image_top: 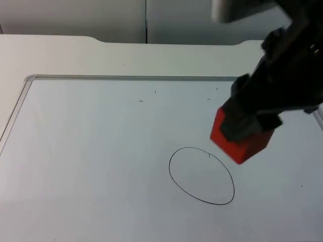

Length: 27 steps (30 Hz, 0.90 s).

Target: Pick up one cube with the left hand and another cube with the right hand. First place the cube in the right hand at the target position, then stack the cube in the left hand on top.

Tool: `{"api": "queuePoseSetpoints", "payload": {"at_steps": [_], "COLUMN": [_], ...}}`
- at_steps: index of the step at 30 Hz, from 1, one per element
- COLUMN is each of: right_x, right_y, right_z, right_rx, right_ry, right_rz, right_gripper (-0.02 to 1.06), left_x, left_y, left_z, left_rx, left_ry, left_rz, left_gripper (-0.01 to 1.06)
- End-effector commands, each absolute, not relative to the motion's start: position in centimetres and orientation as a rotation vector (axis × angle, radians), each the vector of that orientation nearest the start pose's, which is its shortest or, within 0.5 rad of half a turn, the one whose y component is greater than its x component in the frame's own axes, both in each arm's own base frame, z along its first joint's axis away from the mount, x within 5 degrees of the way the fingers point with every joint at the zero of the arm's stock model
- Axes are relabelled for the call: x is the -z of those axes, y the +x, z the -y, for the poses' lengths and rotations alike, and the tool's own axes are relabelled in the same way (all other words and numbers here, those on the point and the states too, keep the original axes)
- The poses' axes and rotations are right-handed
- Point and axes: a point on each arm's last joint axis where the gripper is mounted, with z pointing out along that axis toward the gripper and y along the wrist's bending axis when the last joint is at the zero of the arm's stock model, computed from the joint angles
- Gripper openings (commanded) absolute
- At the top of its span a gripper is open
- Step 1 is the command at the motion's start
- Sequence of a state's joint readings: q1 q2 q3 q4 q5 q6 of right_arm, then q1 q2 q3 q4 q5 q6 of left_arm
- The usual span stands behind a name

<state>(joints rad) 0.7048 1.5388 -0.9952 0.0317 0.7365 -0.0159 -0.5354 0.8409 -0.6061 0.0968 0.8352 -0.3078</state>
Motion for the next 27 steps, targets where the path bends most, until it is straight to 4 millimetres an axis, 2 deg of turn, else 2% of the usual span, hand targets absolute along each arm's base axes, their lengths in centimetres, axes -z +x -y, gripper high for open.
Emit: {"api": "queuePoseSetpoints", "payload": {"at_steps": [1,4,5,9,10,13,27], "right_x": [-22.0,-19.6,-19.6,-16.4,-16.4,-14.7,-13.0], "right_y": [23.2,24.9,24.9,26.0,26.0,26.4,27.0], "right_z": [-20.1,-21.5,-21.5,-22.4,-22.4,-22.6,-23.1], "right_rx": [-0.187,-0.151,-0.151,-0.144,-0.144,-0.124,-0.126], "right_ry": [-0.954,-0.920,-0.920,-0.905,-0.905,-0.889,-0.878], "right_rz": [-2.623,-2.625,-2.625,-2.651,-2.651,-2.667,-2.646], "right_gripper": [0.00,0.00,0.00,0.00,0.00,0.00,0.00], "left_x": [-26.9,-26.9,-26.9,-26.9,-26.9,-26.9,-26.9], "left_y": [12.4,12.4,12.4,12.4,12.4,12.4,12.5], "left_z": [6.7,6.7,6.7,6.7,6.7,6.7,6.8], "left_rx": [0.224,0.224,0.224,0.224,0.224,0.224,0.226], "left_ry": [0.344,0.344,0.344,0.344,0.344,0.344,0.344], "left_rz": [-2.535,-2.535,-2.535,-2.535,-2.535,-2.535,-2.532], "left_gripper": [0.23,0.23,0.23,0.23,0.23,0.23,0.23]}}
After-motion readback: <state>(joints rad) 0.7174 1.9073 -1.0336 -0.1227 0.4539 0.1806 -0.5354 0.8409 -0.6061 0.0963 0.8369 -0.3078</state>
